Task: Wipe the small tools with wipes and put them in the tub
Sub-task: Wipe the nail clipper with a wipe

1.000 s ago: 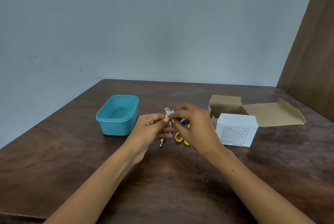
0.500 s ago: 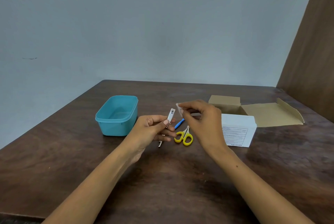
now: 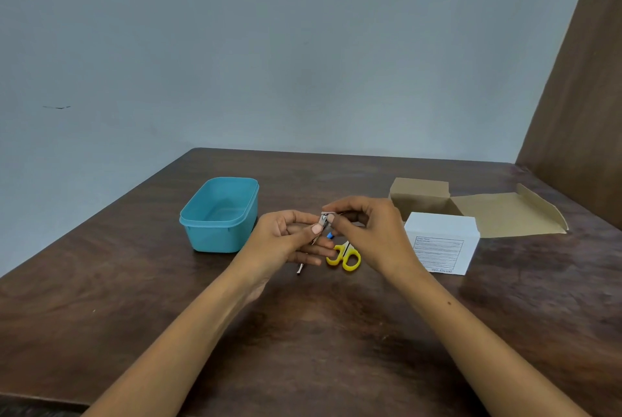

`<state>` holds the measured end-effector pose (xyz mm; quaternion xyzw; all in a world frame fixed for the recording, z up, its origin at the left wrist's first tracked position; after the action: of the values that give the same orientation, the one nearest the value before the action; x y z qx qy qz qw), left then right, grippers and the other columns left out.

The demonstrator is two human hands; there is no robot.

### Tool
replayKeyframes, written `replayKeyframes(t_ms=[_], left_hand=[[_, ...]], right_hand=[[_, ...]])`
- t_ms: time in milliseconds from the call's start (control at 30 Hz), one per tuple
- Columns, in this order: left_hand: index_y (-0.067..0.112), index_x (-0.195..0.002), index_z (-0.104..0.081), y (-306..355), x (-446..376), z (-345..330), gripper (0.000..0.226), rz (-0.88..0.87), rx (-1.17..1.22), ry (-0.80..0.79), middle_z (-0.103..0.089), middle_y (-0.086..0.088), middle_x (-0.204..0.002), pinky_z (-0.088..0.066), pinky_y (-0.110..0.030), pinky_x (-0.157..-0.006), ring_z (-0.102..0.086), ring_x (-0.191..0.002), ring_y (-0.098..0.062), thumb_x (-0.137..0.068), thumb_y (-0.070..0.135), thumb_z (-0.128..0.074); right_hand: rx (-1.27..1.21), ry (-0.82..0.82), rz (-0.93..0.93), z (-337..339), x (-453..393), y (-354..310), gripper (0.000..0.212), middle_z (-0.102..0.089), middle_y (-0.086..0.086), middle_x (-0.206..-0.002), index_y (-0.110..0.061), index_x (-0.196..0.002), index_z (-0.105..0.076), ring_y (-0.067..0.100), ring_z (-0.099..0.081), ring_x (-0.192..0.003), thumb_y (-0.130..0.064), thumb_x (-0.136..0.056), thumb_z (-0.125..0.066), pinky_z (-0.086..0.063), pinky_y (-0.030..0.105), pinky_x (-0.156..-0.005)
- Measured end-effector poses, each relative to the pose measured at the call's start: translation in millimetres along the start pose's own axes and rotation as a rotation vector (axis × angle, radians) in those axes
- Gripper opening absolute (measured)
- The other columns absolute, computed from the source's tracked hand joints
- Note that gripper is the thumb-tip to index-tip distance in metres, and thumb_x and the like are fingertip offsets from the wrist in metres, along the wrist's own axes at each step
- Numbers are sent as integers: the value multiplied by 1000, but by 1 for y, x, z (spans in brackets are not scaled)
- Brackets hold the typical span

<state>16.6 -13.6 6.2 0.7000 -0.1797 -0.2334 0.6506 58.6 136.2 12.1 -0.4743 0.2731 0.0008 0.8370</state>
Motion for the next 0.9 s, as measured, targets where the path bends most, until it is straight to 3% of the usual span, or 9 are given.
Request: replayKeyframes(t_ms=[267,433,600,733,900], left_hand=[[3,-101,-67,-3,-1,3,17,-56,-113,36,-76,-9,-88,-58,-23,-63,-73,-84,-17,-84,6,-66],[2,-103,-66,0,-2,3,17,33,85,23,-74,-14,-96,-59,-24,-67,-72,-90,-21,-88,7,-60],[1,-101,-67,1,-3,2,17,122,284,-16,-74,-16,-98,-59,-24,-66,-72,-91,-20,-90,6,-55],[2,-95,-70,-2,-6,4,15,119,300,-3,-74,-10,-91,-58,-22,-68,-72,-82,-14,-86,6,-58],[2,-89,-70,-7,-7,6,12,118,295,60,-74,-8,-84,-58,-20,-71,-69,-74,-12,-85,6,-60]], right_hand=[[-58,32,-2,-4,2,0,7,-72,-3,-80,-15,-81,-74,10,-69,-75,-9,-80,-70,-57,30,-73],[-328,190,-58,-1,3,2,10,-73,0,-79,-17,-81,-71,11,-70,-76,-7,-80,-70,-56,25,-73],[-8,202,177,-1,6,-6,13,-72,-6,-87,-20,-87,-74,5,-66,-80,-10,-81,-70,-54,20,-71],[163,167,345,-7,8,-4,17,-71,-5,-86,-20,-90,-75,5,-65,-77,-7,-78,-71,-52,20,-69],[252,100,382,-8,7,-3,20,-68,-2,-84,-18,-88,-76,7,-60,-74,-2,-77,-72,-46,11,-64]])
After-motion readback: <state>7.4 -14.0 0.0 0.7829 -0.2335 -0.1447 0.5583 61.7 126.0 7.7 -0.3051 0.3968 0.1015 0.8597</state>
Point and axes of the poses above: each hand's wrist, its own x-axis away from the middle knuckle, its own z-axis out of the back of the hand, y = z × x, the point moved 1 cm from there along -x, towards the middle knuckle
